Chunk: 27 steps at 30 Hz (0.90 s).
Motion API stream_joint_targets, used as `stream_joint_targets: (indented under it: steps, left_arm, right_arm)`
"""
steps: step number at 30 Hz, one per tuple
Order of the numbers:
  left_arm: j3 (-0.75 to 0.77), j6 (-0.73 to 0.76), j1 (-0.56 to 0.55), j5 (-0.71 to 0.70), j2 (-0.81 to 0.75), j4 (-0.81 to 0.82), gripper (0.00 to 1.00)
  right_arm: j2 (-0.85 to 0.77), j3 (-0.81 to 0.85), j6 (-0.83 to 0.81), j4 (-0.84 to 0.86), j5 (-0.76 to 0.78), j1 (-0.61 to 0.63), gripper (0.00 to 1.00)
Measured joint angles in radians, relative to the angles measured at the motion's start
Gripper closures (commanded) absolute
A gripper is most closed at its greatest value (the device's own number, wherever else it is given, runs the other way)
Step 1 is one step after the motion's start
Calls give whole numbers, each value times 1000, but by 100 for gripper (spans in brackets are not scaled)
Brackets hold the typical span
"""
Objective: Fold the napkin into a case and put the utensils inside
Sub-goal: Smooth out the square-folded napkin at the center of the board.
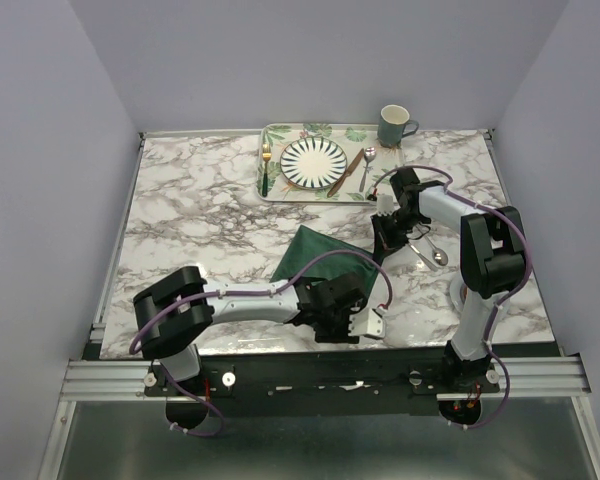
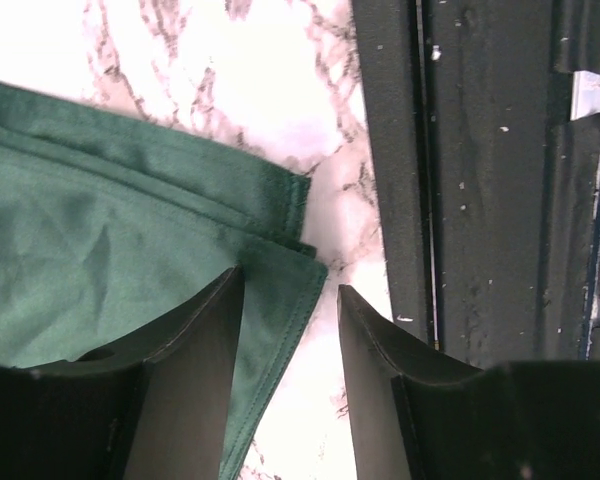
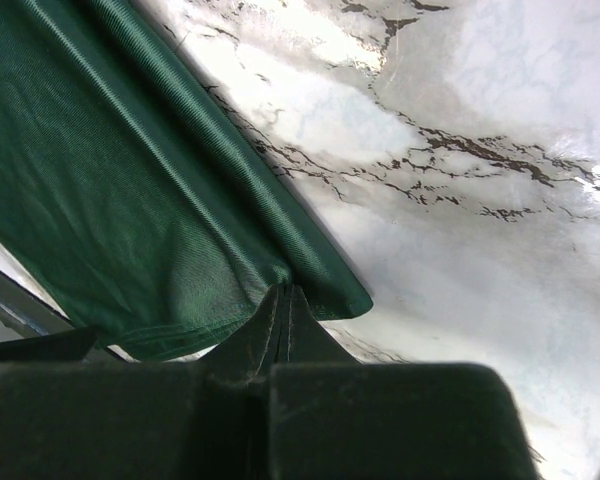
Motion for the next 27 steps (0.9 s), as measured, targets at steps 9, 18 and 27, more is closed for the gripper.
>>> stream_joint_targets:
  steps: [9,18,27]
  left_arm:
    - [0,0,-26,-4,34,0,62]
    - [1,-3,-26,-23,43,6,87]
    - [2,-5,-26,-25,42,8,97]
  right_arm:
    - [5,0,0,-5,-6,-1,99]
    - [8,1,0,-14,-9,-1,99]
    - [8,13,0,-23,-22,-1,100]
